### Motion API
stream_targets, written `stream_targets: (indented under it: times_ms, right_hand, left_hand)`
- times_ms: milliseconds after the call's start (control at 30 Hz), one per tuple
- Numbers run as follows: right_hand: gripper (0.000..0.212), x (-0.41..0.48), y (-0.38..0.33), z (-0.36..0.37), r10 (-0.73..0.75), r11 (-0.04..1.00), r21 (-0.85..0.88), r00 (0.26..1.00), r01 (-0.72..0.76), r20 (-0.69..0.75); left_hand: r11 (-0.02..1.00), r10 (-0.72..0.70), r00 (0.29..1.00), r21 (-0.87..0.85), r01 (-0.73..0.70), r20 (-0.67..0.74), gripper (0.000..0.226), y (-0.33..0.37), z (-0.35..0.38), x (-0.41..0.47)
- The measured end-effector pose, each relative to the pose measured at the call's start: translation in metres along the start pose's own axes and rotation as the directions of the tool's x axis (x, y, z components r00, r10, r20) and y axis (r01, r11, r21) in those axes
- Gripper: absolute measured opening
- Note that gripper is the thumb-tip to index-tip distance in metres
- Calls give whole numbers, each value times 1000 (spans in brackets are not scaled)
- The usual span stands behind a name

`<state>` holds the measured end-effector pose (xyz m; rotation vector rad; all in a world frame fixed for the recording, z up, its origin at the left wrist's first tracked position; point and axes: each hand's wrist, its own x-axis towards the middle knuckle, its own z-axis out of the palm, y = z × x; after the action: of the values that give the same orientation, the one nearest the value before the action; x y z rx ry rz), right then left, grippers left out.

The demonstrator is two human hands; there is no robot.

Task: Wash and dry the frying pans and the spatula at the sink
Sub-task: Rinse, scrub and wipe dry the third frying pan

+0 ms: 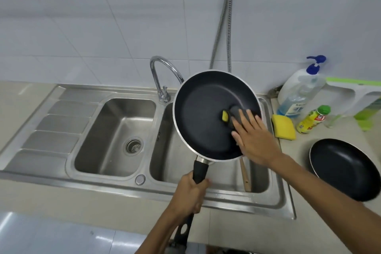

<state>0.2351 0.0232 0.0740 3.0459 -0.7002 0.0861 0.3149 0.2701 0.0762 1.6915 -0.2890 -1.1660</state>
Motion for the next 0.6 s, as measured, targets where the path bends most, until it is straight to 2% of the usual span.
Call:
stream_targets:
  times_ms: [67,100,133,167,233,300,333,400,467,567,600]
  right_hand:
    - [62,-42,-41,1,-128,979,169,988,112,86]
    - [59,-43,-61,-2,-194,950,266,977,166,83]
    - [60,-29,-77,-9,-203,918,355,979,178,34]
    - [62,-1,-86,-16,-157,917,370,987,152,-17]
    - [67,65,-80,-31,29,962,273,995,-3,-92]
    - [68,111,-42,-44,206,971,149,971,-187,-119]
    - [68,118,-18,-44,259,964,99,958,-248,-124]
    - [68,103,18,-35,275,961,34,950,-273,-146]
    - [68,57,18,-26,222,975,56,970,-217,-103]
    - [63,-2,-49,-24,-58,948,316,996,36,62]
    - [60,4,-69,-35,-136,904,411,991,120,11]
  left_hand:
    - [997,37,999,67,-38,7,21,5,4,0]
    - [990,63,998,129,-65,16,20,8,8,-1]
    - [979,81,996,184,-86,31,20,11,12,-1]
    - [973,88,995,212,-94,39,21,13,17,-2]
    - [982,79,996,171,-85,40,21,20,26,-3]
    - [992,78,996,92,-81,43,21,25,31,-3]
    - [994,79,996,66,-82,41,21,29,30,-1]
    - [993,101,995,58,-102,15,22,36,21,6]
    - [986,144,990,82,-143,-11,23,43,13,16]
    - [960,201,979,204,-194,-16,20,49,8,27]
    - [946,206,979,255,-198,-2,22,50,11,27]
